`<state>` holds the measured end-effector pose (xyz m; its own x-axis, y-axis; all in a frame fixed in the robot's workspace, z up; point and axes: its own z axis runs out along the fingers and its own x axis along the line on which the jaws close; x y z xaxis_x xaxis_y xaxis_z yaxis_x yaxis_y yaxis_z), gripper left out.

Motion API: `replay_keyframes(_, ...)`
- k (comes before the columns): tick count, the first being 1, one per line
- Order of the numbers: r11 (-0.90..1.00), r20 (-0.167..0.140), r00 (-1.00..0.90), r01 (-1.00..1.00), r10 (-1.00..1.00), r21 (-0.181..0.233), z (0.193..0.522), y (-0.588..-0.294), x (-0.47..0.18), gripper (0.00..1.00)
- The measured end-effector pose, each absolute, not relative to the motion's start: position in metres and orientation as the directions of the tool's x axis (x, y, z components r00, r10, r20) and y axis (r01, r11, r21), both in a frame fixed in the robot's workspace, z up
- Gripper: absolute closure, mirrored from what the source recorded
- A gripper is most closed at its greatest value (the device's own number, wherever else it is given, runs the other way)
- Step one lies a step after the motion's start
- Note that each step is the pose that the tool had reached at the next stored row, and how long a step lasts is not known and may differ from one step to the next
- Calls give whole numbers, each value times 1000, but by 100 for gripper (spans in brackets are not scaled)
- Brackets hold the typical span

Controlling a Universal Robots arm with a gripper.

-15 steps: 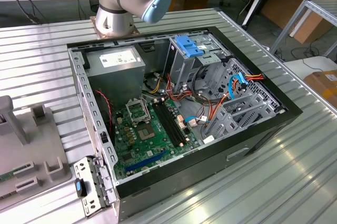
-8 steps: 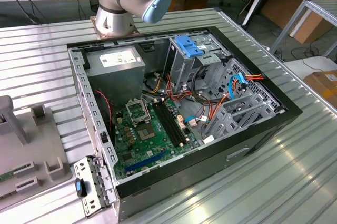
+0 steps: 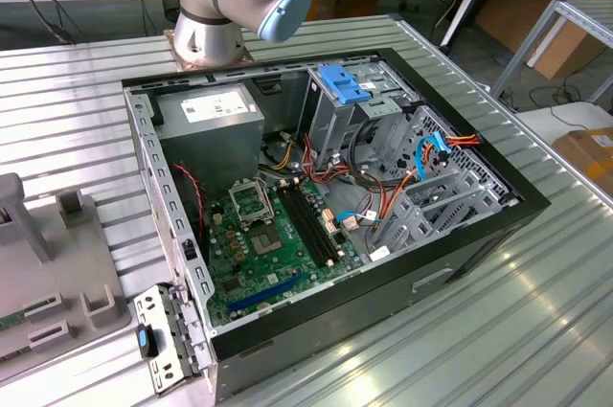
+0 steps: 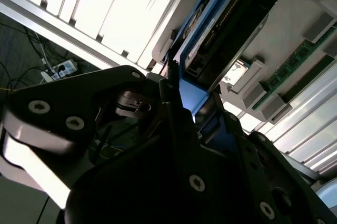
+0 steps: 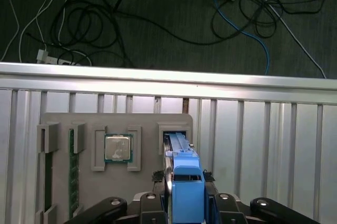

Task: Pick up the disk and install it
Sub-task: 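Pick up the disk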

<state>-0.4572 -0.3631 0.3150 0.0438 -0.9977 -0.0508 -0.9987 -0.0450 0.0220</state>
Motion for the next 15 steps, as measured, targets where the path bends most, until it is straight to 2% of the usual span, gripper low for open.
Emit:
replay_keyframes(4, -45, -51, 44, -999, -998, 22, 322, -363, -457, 64)
replay_keyframes(15, -45, -51, 44, -999, -998, 21, 398, -363, -457, 64)
